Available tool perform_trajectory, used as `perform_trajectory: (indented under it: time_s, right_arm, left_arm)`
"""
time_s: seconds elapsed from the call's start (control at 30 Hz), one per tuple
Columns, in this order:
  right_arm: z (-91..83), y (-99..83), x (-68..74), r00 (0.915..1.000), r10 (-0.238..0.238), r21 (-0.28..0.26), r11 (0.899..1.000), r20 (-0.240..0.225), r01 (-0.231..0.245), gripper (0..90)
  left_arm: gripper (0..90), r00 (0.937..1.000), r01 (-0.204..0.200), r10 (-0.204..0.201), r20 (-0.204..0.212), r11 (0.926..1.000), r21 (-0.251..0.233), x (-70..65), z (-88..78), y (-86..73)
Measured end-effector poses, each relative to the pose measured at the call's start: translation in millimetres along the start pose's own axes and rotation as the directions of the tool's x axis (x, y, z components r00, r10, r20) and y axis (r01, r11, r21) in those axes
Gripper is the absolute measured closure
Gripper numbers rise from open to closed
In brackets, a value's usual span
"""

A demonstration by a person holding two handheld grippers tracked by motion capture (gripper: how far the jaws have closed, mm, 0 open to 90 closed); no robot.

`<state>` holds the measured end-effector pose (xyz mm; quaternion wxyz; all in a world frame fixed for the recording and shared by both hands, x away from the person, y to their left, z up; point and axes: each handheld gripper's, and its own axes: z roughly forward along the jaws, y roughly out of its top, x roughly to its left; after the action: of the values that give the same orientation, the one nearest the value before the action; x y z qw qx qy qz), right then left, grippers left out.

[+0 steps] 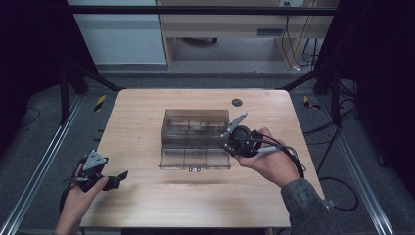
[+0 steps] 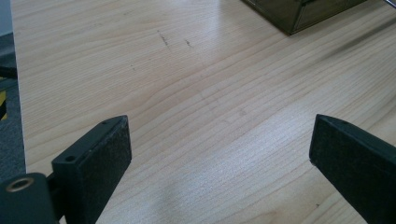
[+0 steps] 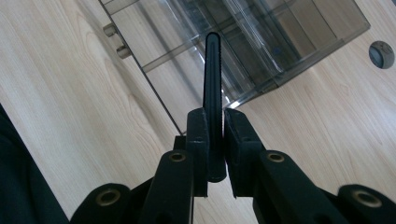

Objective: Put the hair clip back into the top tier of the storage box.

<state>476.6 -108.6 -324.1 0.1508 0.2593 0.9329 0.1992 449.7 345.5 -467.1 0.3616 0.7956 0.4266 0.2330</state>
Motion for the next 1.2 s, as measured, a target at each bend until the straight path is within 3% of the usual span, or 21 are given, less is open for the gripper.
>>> perform_trajectory:
  time_s: [0.73,1.2]
  right_arm:
    - [21.6,15.7,7.5,0.9994,-0.024,0.043,0.999,-0.024,0.025,80.6]
    - [33.8,22.1,5.4,0.9997,-0.006,0.069,0.998,-0.025,0.008,80.5]
  left_arm:
    - [5.6,1.0000,0.000,0.000,-0.001,1.0000,0.003,1.2,-0.7,-0.6]
    - [5.6,1.0000,0.003,-0.003,-0.003,1.0000,-0.001,2.4,-2.1,-0.7]
